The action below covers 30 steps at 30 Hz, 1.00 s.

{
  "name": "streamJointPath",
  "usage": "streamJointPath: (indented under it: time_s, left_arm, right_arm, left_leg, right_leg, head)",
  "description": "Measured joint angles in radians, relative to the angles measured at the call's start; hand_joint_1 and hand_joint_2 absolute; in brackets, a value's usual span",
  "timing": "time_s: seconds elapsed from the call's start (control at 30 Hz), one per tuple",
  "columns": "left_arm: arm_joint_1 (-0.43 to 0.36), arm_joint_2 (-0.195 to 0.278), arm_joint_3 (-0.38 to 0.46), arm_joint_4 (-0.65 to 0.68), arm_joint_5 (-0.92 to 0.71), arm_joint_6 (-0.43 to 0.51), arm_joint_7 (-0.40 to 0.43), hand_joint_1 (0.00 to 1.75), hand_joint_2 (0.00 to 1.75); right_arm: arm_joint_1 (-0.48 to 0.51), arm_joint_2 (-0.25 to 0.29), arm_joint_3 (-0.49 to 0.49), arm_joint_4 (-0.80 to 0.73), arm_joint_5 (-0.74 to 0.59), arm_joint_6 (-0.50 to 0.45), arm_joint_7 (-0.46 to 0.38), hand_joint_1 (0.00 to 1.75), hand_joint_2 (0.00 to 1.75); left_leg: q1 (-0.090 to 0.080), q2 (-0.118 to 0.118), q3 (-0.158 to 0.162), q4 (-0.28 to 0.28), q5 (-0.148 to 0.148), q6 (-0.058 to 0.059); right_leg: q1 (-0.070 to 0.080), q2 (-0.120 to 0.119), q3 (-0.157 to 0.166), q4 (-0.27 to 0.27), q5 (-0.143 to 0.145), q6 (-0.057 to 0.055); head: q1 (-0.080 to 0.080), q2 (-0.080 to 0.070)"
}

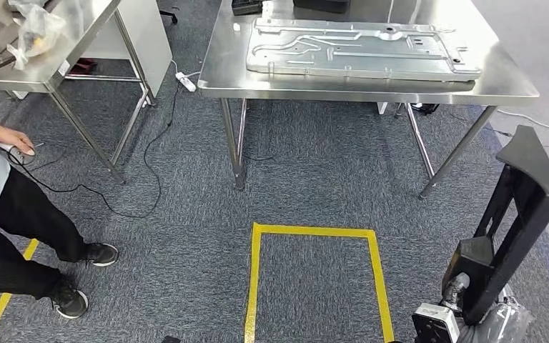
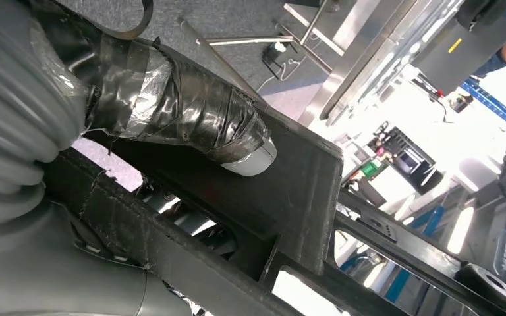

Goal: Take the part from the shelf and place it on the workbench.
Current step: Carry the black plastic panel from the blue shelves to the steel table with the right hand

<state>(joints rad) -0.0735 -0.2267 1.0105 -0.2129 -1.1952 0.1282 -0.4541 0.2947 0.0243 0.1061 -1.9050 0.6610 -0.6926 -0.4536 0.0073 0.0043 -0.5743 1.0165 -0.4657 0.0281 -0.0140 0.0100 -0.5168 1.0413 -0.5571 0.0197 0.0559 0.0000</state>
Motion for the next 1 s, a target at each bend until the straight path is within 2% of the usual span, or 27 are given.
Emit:
streamJointPath:
  time_s: [0.07, 0.13, 0.17, 0.2, 0.23, 0.27, 0.3, 0.33, 0.4, 0.47, 0.53, 0.57, 0.63, 0.67, 0.7, 0.73, 0.8, 0.83, 0.87, 0.9, 0.93, 1.0]
  left_arm:
    - [0.0, 0.0, 0.0, 0.0, -0.001, -0.001, 0.0, 0.0, 1.75]
    - [-0.002, 0.0, 0.0, 0.0, -0.002, -0.003, 0.001, 0.0, 1.75]
    - [-0.001, 0.0, -0.001, 0.0, -0.003, -0.004, 0.001, 0.0, 1.75]
    - [-0.001, 0.0, -0.001, 0.0, -0.003, -0.004, 0.001, 0.0, 1.75]
    - [0.0, 0.0, -0.001, 0.0, -0.003, -0.004, 0.001, 0.0, 1.75]
    - [0.0, 0.0, -0.001, 0.0, -0.003, -0.004, 0.001, 0.0, 1.75]
    - [0.0, 0.0, 0.0, 0.0, -0.004, -0.004, 0.001, 0.0, 1.75]
    - [0.0, 0.0, -0.001, 0.0, -0.005, -0.004, 0.001, 0.0, 1.75]
    - [-0.001, 0.0, -0.001, 0.0, -0.006, -0.005, 0.001, 0.0, 1.75]
    - [-0.004, 0.0, -0.001, 0.0, -0.008, -0.005, 0.002, 0.0, 1.75]
    - [-0.006, 0.001, -0.001, 0.0, -0.009, -0.005, 0.002, 0.0, 1.75]
    - [-0.006, 0.002, -0.001, 0.0, -0.009, -0.005, 0.002, 0.0, 1.75]
    - [-0.005, 0.002, -0.001, 0.0, -0.01, -0.005, 0.002, 0.0, 1.75]
    - [-0.003, 0.002, -0.001, 0.0, -0.01, -0.005, 0.002, 0.0, 1.75]
    - [-0.002, 0.002, -0.001, 0.0, -0.01, -0.005, 0.002, 0.0, 1.75]
    - [0.0, 0.002, -0.001, 0.0, -0.01, -0.005, 0.002, 0.0, 1.75]
    - [0.002, 0.003, -0.001, 0.0, -0.011, -0.005, 0.002, 0.0, 1.75]
    - [0.002, 0.003, -0.001, 0.0, -0.012, -0.005, 0.002, 0.0, 1.75]
    - [0.001, 0.004, -0.001, 0.0, -0.013, -0.005, 0.002, 0.0, 1.75]
    - [-0.001, 0.005, -0.001, 0.0, -0.014, -0.005, 0.001, 0.0, 1.75]
    - [-0.002, 0.005, -0.001, 0.0, -0.015, -0.004, 0.001, 0.0, 1.75]
    - [-0.001, 0.005, -0.002, 0.0, -0.016, -0.004, 0.001, 0.0, 1.75]
  right_arm:
    - [-0.003, -0.001, 0.0, 0.0, -0.001, 0.0, -0.001, 1.75, 1.75]
    - [-0.004, -0.001, 0.001, 0.0, -0.003, 0.0, -0.002, 1.75, 1.75]
    - [-0.004, -0.001, 0.001, 0.0, -0.004, 0.0, -0.002, 1.75, 1.75]
    - [-0.004, -0.001, 0.001, 0.001, -0.005, 0.0, -0.003, 1.75, 1.75]
    - [-0.004, -0.001, 0.001, 0.001, -0.005, 0.0, -0.004, 1.75, 1.75]
    - [-0.005, -0.001, 0.001, 0.0, -0.005, 0.0, -0.005, 1.75, 1.75]
    - [-0.006, -0.001, 0.001, 0.001, -0.004, 0.0, -0.005, 1.75, 1.75]
    - [-0.007, -0.001, 0.001, 0.0, -0.004, 0.0, -0.006, 1.75, 1.75]
    - [-0.009, -0.001, 0.002, -0.001, -0.003, 0.0, -0.007, 1.75, 1.75]
    - [-0.009, -0.001, 0.002, -0.004, -0.001, 0.0, -0.01, 1.75, 1.75]
    - [-0.009, -0.001, 0.002, -0.01, 0.001, 0.0, -0.018, 1.75, 1.75]
    - [-0.01, 0.0, 0.002, -0.014, 0.002, 0.0, -0.023, 1.75, 1.75]
    - [-0.012, 0.0, 0.002, -0.017, 0.002, -0.001, -0.03, 1.75, 1.75]
    - [-0.012, 0.0, 0.002, -0.017, 0.002, -0.001, -0.032, 1.75, 1.75]
    - [-0.012, 0.0, 0.002, -0.017, 0.002, -0.001, -0.033, 1.75, 1.75]
    - [-0.012, 0.0, 0.002, -0.017, 0.002, -0.001, -0.034, 1.75, 1.75]
    - [-0.012, 0.001, 0.002, -0.018, 0.001, -0.001, -0.035, 1.75, 1.75]
    - [-0.013, 0.001, 0.002, -0.019, 0.0, -0.001, -0.037, 1.75, 1.75]
    - [-0.013, 0.001, 0.002, -0.02, -0.002, -0.001, -0.038, 1.75, 1.75]
    - [-0.013, 0.002, 0.002, -0.021, -0.005, -0.001, -0.04, 1.75, 1.75]
    - [-0.014, 0.003, 0.002, -0.022, -0.007, -0.001, -0.042, 1.75, 1.75]
    - [-0.013, 0.005, 0.001, -0.026, -0.011, -0.001, -0.045, 1.75, 1.75]
  left_leg:
    - [0.003, 0.001, 0.014, -0.011, -0.003, 0.011]
    - [0.003, 0.002, 0.024, -0.011, -0.012, 0.015]
    - [0.003, 0.001, 0.031, -0.011, -0.019, 0.015]
    - [0.003, 0.001, 0.039, -0.011, -0.026, 0.014]
    - [0.004, 0.0, 0.051, -0.011, -0.034, 0.011]
    - [0.004, -0.001, 0.063, -0.011, -0.043, 0.008]
    - [0.003, -0.001, 0.072, -0.011, -0.052, 0.003]
    - [0.001, -0.001, 0.079, -0.01, -0.06, -0.003]
    - [-0.001, 0.0, 0.081, -0.012, -0.068, -0.013]
    - [-0.001, 0.003, 0.087, -0.014, -0.075, -0.024]
    - [0.0, 0.004, 0.076, 0.024, -0.099, -0.033]
    - [0.002, 0.003, 0.053, 0.072, -0.121, -0.036]
    - [0.003, 0.002, -0.031, 0.216, -0.17, -0.04]
    - [0.003, 0.002, -0.07, 0.27, -0.178, -0.041]
    - [0.004, 0.002, -0.095, 0.292, -0.165, -0.041]
    - [0.004, 0.002, -0.097, 0.269, -0.13, -0.039]
    - [0.002, 0.002, -0.059, 0.144, -0.037, -0.028]
    - [-0.001, 0.001, -0.035, 0.083, -0.008, -0.021]
    - [-0.005, 0.002, -0.019, 0.043, 0.005, -0.015]
    - [-0.008, 0.002, -0.012, 0.026, 0.002, -0.011]
    - [-0.01, 0.002, -0.009, 0.018, -0.001, -0.008]
    - [-0.005, 0.001, 0.001, 0.001, 0.001, 0.0]
  right_leg:
    - [-0.003, -0.003, -0.044, 0.09, -0.039, 0.008]
    - [-0.005, -0.004, -0.126, 0.218, -0.076, 0.014]
    - [-0.006, -0.004, -0.157, 0.253, -0.072, 0.016]
    - [-0.008, -0.005, -0.172, 0.256, -0.051, 0.017]
    - [-0.009, -0.005, -0.164, 0.212, -0.007, 0.017]
    - [-0.01, -0.007, -0.145, 0.146, 0.041, 0.015]
    - [-0.008, -0.009, -0.123, 0.089, 0.075, 0.012]
    - [-0.005, -0.011, -0.103, 0.038, 0.095, 0.006]
    - [0.002, -0.012, -0.089, 0.014, 0.089, -0.005]
    - [0.0, -0.011, -0.084, 0.007, 0.085, -0.017]
    - [-0.005, -0.01, -0.072, -0.002, 0.08, -0.03]
    - [-0.006, -0.011, -0.065, -0.005, 0.077, -0.037]
    - [-0.003, -0.012, -0.056, -0.006, 0.068, -0.046]
    - [-0.001, -0.011, -0.051, -0.006, 0.063, -0.048]
    - [0.0, -0.009, -0.044, -0.006, 0.057, -0.048]
    - [0.001, -0.007, -0.035, -0.006, 0.051, -0.047]
    - [0.002, -0.004, -0.016, -0.006, 0.038, -0.044]
    - [0.004, -0.002, -0.01, -0.006, 0.031, -0.039]
    - [0.004, -0.002, -0.007, -0.006, 0.026, -0.034]
    - [0.004, -0.003, -0.008, -0.007, 0.023, -0.028]
    - [0.003, -0.003, -0.007, -0.01, 0.022, -0.022]
    - [0.003, -0.006, -0.002, -0.009, 0.016, -0.012]
  head:
    - [0.002, 0.0]
    - [0.002, 0.0]
    - [0.002, 0.0]
    - [0.002, 0.0]
    - [0.002, 0.0]
    - [0.002, 0.0]
    - [0.003, 0.0]
    - [0.003, 0.0]
    - [0.002, 0.0]
    - [0.001, 0.0]
    - [-0.001, 0.0]
    - [-0.002, 0.0]
    - [-0.005, 0.0]
    - [-0.005, 0.0]
    - [-0.005, 0.0]
    - [-0.005, 0.0]
    - [-0.005, 0.0]
    - [-0.005, 0.0]
    - [-0.005, 0.0]
    - [-0.005, 0.0]
    - [-0.005, 0.0]
    - [-0.005, 0.0]
